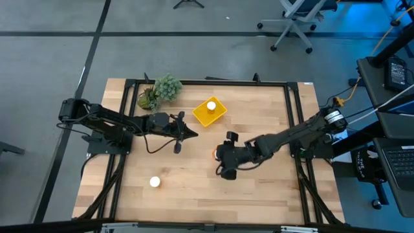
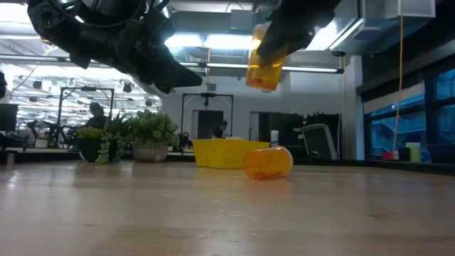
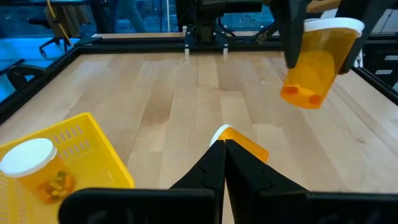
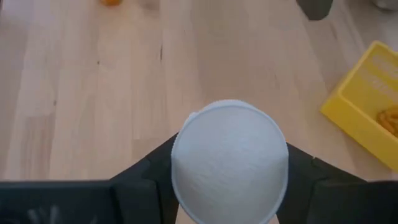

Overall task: Pick and place pill bottles into a basket
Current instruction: Put the orange pill bottle into the yellow bin

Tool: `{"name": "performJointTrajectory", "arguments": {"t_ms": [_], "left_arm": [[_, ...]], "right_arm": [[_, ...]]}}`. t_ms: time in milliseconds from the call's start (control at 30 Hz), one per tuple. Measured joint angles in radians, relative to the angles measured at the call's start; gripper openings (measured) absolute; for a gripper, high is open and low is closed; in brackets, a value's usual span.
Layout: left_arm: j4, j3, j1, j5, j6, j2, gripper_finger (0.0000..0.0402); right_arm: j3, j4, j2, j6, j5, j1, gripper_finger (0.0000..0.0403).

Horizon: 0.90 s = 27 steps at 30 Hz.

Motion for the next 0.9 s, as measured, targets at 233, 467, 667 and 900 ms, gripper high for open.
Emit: {"name": "performJointTrajectory", "arguments": {"t_ms": [233,467,667,900], "left_arm": [[-0.005,0.000,0.000,-0.001,0.001,0.000,0.0005],[-0.005,0.000,0.000,-0.042,0.033,0.000,0.0003],[-0.005,0.000,0.000,-0.042,0.047,0.000,0.0007],[0.038,0.000,0.000,-0.046,0.152,0.000,0.0004]], "right_arm": [[0.000,0.005,0.000,-0.112,-0.039,-0.129,0.0184],[0.000,0.044,0.000,-0.237,-0.124,-0.268,0.0184],[0.000,0.073,0.000,-0.305,-0.198,-0.380,0.0184],[0.000,0.076,0.001,-0.325,-0.216,-0.469,0.0184]]}}
